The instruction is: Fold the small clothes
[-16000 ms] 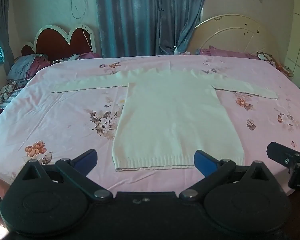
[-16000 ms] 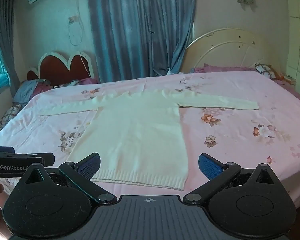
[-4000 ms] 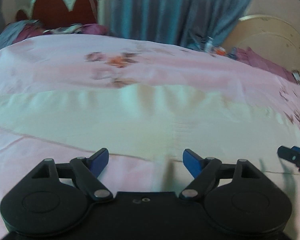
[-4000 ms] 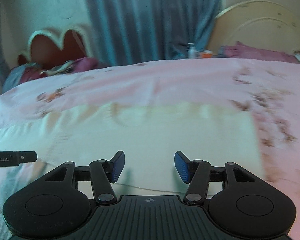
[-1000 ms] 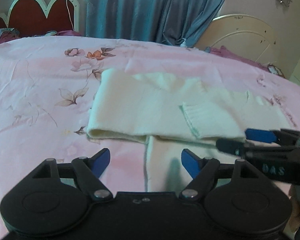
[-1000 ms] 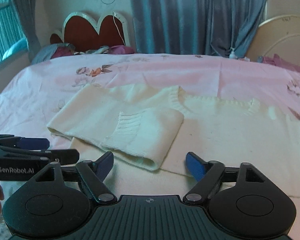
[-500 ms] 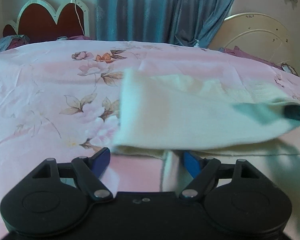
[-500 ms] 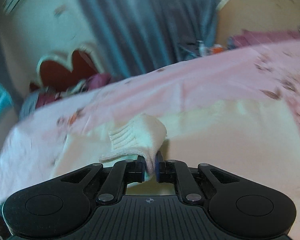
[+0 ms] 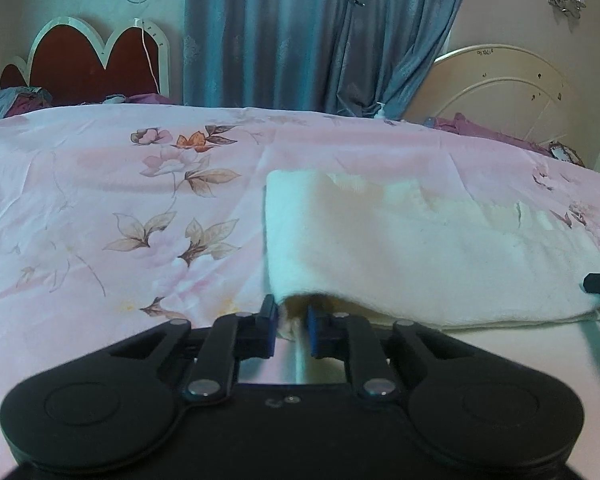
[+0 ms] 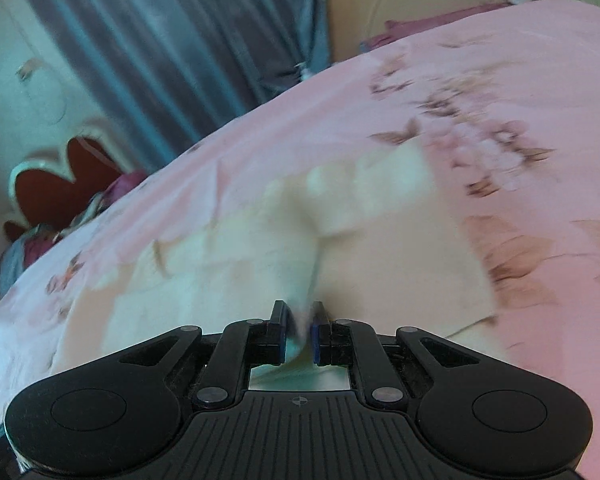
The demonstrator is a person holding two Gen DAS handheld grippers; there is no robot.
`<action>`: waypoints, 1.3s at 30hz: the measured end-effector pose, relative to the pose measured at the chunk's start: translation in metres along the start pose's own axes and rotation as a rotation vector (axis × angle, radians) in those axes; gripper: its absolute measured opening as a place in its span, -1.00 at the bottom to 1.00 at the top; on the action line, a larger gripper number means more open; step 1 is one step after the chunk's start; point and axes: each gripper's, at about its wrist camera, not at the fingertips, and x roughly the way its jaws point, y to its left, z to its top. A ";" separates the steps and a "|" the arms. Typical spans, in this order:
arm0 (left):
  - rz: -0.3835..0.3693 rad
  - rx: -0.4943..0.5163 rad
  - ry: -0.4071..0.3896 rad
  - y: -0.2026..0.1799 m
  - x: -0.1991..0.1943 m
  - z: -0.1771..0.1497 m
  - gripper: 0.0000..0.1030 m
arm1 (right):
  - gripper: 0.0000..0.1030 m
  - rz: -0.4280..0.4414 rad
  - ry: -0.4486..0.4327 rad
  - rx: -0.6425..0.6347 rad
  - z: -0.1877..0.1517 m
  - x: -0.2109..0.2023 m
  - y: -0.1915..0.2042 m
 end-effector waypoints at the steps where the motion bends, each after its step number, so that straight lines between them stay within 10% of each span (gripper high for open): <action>1: 0.000 0.004 0.003 0.000 0.001 0.000 -0.72 | -0.82 -0.003 0.004 0.000 0.001 0.001 -0.002; 20: 0.019 0.051 0.015 -0.006 0.001 -0.002 -0.71 | -0.92 -0.116 -0.026 -0.183 -0.008 -0.005 -0.006; 22: 0.011 0.038 0.024 -0.002 -0.002 0.000 -0.63 | -0.59 -0.130 -0.059 -0.171 -0.006 -0.011 -0.009; 24: 0.000 0.022 0.034 0.002 -0.008 0.002 -0.55 | 0.27 -0.164 -0.101 -0.171 -0.004 -0.018 -0.013; 25: -0.002 0.017 0.040 0.005 -0.011 0.002 -0.49 | 0.31 -0.181 -0.124 -0.175 -0.002 -0.022 -0.014; 31: -0.022 -0.032 0.000 0.011 -0.036 0.016 -0.53 | 0.24 -0.163 -0.188 -0.244 0.008 -0.031 0.001; 39: -0.066 -0.007 0.016 -0.023 0.011 0.035 -0.52 | -0.14 -0.077 -0.062 -0.341 0.003 0.018 0.038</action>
